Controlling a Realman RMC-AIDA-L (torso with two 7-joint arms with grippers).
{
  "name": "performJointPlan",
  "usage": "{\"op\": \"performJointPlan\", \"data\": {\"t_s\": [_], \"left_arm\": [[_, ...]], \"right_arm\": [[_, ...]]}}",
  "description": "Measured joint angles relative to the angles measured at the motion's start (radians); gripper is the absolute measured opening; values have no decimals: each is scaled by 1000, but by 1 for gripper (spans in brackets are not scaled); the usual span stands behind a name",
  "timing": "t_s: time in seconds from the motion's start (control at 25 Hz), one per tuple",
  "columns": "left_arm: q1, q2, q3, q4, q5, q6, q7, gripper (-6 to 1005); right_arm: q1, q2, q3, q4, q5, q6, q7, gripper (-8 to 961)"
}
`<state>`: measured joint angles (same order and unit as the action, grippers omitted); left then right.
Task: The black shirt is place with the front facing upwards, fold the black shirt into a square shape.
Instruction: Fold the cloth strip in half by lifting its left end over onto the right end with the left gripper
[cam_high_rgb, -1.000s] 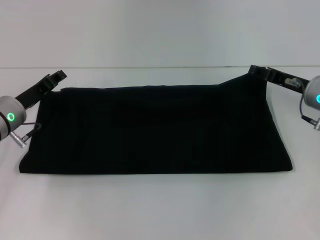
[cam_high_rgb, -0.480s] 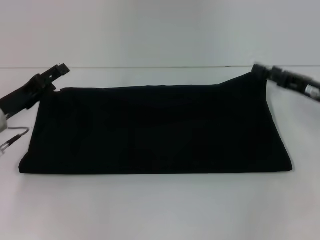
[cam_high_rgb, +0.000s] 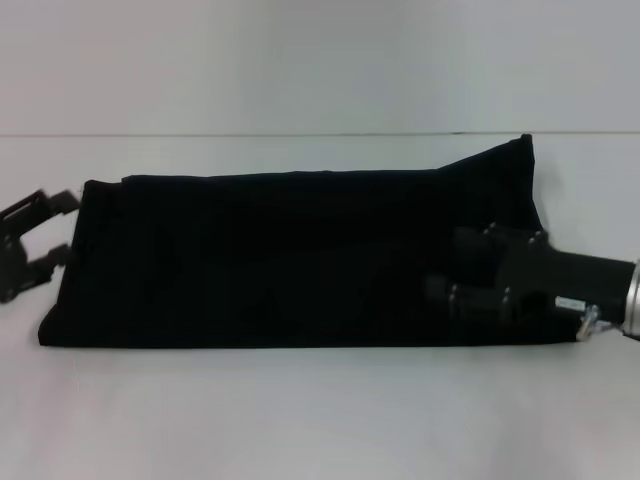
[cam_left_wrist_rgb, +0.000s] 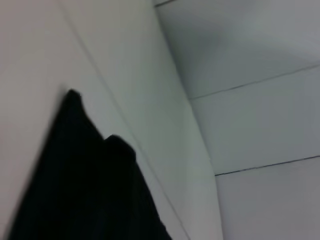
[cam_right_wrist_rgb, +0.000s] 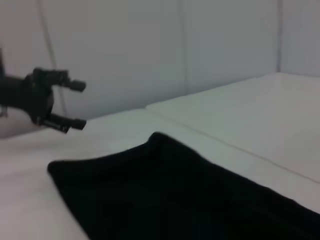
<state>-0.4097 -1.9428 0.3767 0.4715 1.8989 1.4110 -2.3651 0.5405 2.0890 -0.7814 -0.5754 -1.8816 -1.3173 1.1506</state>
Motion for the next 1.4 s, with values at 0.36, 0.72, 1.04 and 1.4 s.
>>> {"op": "performJointPlan", "data": {"t_s": [0.36,0.72,1.04,1.4], "left_arm": [[123,-12,-5,79,74,71,-169,875],[139,-19,-4,102,123,32,-245,874],[123,-17,9,102,173,-39,-287,875],[97,-24,11,94,176,-75,-289,875]], "right_arm": [[8,5,-44,48,-4,64,-110,831],[9,6,-41,54,7,66,-112,830],[10,6,-67,57,3,60,-113,831],[9,3,-131,53,2,11,-114,831]]}}
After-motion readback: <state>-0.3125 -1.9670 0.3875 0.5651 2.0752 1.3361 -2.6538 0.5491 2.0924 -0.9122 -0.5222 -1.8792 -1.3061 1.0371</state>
